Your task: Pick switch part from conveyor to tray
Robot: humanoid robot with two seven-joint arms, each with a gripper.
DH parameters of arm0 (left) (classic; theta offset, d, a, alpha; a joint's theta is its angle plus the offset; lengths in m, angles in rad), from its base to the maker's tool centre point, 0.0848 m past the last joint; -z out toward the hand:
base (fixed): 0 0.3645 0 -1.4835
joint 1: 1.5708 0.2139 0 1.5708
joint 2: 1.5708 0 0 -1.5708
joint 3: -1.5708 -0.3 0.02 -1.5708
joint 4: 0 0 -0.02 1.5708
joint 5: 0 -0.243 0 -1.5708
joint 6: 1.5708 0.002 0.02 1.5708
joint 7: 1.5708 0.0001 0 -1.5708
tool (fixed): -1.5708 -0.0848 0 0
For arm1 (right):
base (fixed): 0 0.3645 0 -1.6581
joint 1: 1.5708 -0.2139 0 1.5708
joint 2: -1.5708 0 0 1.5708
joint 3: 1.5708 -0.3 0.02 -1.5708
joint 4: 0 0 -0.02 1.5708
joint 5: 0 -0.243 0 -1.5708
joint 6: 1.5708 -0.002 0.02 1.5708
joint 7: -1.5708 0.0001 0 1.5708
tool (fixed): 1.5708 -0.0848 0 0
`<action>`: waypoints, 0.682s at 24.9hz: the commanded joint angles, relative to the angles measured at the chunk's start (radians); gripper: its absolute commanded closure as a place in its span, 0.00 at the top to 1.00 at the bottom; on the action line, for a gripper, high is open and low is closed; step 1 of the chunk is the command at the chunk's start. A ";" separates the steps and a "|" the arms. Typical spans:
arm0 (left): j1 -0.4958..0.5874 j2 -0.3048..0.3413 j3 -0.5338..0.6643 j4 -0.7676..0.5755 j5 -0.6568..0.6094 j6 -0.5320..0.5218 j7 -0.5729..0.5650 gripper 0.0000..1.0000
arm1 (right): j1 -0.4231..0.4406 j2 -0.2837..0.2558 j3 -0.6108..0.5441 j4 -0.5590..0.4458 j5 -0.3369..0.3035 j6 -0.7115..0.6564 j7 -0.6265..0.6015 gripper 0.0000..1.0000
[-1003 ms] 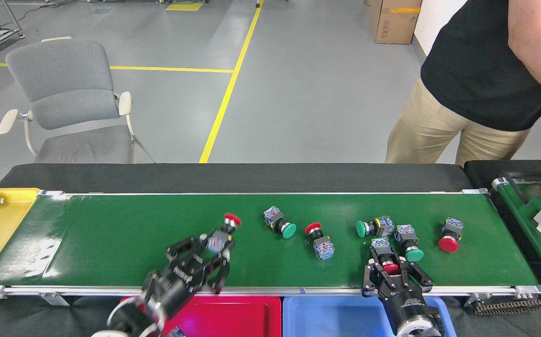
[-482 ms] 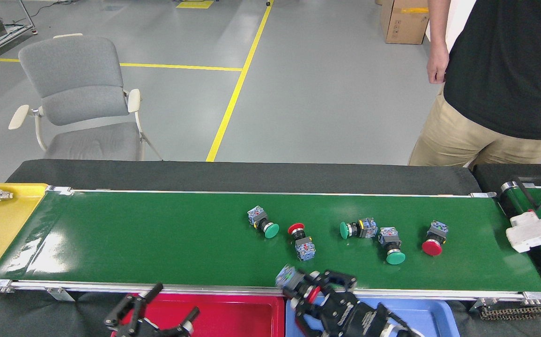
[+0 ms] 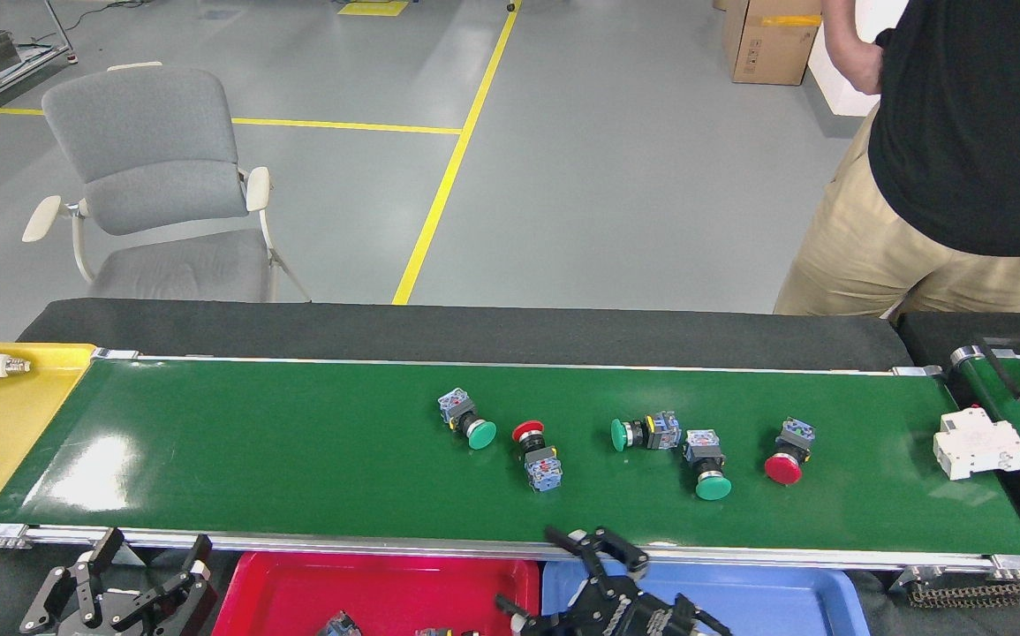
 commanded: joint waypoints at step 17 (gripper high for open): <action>-0.386 -0.046 -0.297 0.338 -0.135 0.247 -0.044 0.99 | -0.169 0.056 0.203 0.132 0.090 0.550 0.005 0.99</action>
